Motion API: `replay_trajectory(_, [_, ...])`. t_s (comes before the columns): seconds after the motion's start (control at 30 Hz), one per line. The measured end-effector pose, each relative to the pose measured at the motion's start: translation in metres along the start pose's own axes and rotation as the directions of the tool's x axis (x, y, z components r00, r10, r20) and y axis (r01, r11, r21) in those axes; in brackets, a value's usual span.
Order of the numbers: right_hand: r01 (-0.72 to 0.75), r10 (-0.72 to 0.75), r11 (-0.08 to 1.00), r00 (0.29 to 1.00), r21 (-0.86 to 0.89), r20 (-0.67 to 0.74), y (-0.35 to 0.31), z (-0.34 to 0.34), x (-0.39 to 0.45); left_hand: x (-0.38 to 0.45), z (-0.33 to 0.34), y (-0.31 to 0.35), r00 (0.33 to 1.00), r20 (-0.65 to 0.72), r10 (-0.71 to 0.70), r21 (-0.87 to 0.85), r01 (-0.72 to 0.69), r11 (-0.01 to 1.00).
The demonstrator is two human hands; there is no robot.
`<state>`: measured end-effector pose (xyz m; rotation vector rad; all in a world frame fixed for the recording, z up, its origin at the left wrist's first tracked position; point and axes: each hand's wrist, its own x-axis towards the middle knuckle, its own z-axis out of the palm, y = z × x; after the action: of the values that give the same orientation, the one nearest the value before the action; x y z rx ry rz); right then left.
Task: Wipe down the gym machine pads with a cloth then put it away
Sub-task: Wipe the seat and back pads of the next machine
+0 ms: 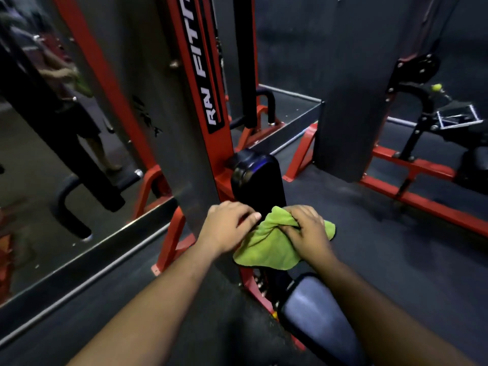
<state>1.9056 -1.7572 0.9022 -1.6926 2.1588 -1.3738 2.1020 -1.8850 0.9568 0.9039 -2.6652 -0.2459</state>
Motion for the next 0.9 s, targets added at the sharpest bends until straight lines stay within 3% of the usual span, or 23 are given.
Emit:
replay_trajectory(0.1, [0.102, -0.103, 0.995, 0.988, -0.018, -0.115, -0.016, 0.016, 0.051, 0.046, -0.017, -0.024, 0.978, -0.210, 0.008, -0.089, -0.027, 0.996])
replay_trajectory(0.17, [0.096, -0.104, 0.994, 0.974, -0.049, -0.200, -0.027, 0.026, 0.086, 0.068, -0.019, -0.037, 0.970, -0.242, -0.035, -0.146, -0.001, 0.989])
replay_trajectory(0.33, [-0.138, 0.112, 0.989, 0.926, -0.048, -0.362, -0.035, 0.073, 0.149, 0.124, -0.009, -0.059, 0.997, -0.023, -0.071, -0.358, 0.058, 0.932])
replay_trajectory(0.4, [-0.274, 0.258, 0.961, 0.842, 0.036, -0.474, -0.035, 0.086, 0.150, 0.140, -0.005, -0.064, 0.997, 0.026, -0.074, -0.384, 0.078, 0.920])
replay_trajectory(0.5, [-0.289, 0.305, 0.949, 0.736, 0.127, -0.605, -0.043, 0.108, 0.135, 0.159, -0.003, -0.068, 0.993, 0.116, -0.034, -0.407, 0.079, 0.910])
replay_trajectory(0.6, [-0.259, 0.335, 0.942, 0.775, 0.214, -0.535, -0.059, 0.135, 0.116, 0.171, -0.007, -0.068, 0.975, 0.218, 0.041, -0.526, 0.082, 0.846])
replay_trajectory(0.7, [-0.274, 0.352, 0.935, 0.786, 0.223, -0.509, -0.061, 0.149, 0.109, 0.178, -0.011, -0.065, 0.949, 0.286, 0.128, -0.501, 0.034, 0.865])
replay_trajectory(0.8, [-0.254, 0.407, 0.907, 0.739, 0.337, -0.537, -0.037, 0.151, 0.104, 0.181, -0.009, -0.060, 0.897, 0.327, 0.297, -0.321, -0.190, 0.928])
replay_trajectory(0.9, [-0.408, 0.618, 0.765, 0.685, 0.498, -0.386, 0.016, 0.167, 0.089, 0.182, -0.004, -0.060, 0.858, 0.310, 0.410, -0.120, -0.392, 0.912])
